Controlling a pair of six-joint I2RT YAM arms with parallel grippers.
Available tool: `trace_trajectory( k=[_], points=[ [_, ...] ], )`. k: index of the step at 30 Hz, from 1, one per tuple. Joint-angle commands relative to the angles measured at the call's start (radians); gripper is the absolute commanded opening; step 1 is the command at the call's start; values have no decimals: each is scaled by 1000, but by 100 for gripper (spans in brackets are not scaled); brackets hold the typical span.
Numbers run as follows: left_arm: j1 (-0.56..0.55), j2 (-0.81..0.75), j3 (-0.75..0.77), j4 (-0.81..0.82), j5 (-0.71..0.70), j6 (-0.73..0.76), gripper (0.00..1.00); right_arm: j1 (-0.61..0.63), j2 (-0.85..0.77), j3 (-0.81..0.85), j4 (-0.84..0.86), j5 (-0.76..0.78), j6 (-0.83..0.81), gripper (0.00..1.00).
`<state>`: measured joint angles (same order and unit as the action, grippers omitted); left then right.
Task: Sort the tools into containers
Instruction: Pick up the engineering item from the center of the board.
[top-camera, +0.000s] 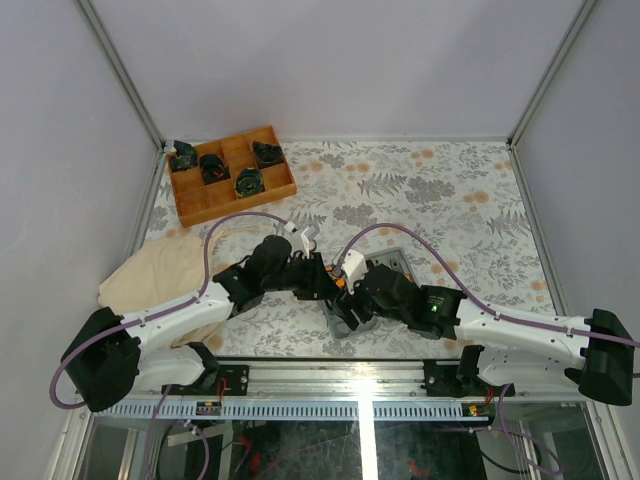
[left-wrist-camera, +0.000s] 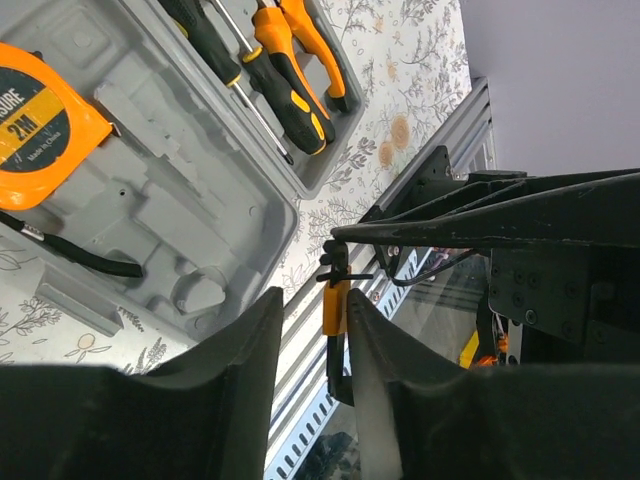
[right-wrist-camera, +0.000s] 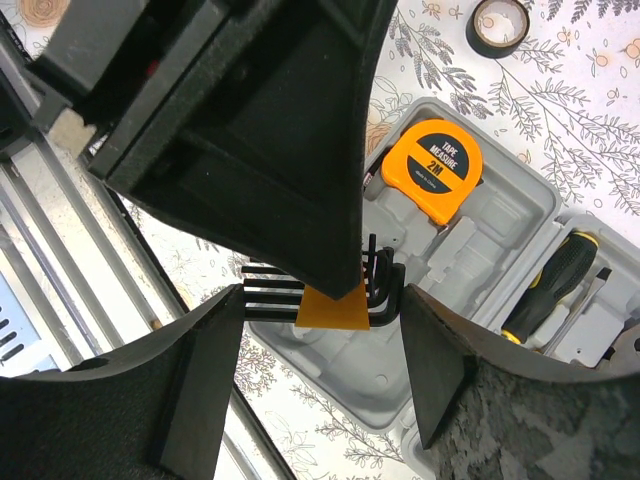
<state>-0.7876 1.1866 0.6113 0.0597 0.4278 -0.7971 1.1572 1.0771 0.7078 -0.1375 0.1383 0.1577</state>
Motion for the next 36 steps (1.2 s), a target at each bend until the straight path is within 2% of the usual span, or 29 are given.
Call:
trace_trajectory(
  k=[1,9,14,17,21,24,32,36],
  points=[
    [-13,1,27,78,37,20,27,-5,7,63,44,3,-16,67],
    [-14,-2,25,97,64,20,2,-4,16,70,42,5,-17,67],
    [-14,-9,22,99,66,23,0,-5,17,72,39,5,-13,69],
    [-13,-10,48,59,52,46,0,-5,-3,72,39,2,7,78],
    [-14,-33,77,13,24,83,0,-4,-74,61,52,0,48,95],
    [-12,-72,85,14,13,101,0,-5,-158,34,72,8,88,99],
    [-13,-219,80,55,-3,183,0,-5,-372,-72,183,24,183,92],
    [-14,-300,38,141,13,218,0,-5,-448,-116,267,-25,175,84]
  ],
)
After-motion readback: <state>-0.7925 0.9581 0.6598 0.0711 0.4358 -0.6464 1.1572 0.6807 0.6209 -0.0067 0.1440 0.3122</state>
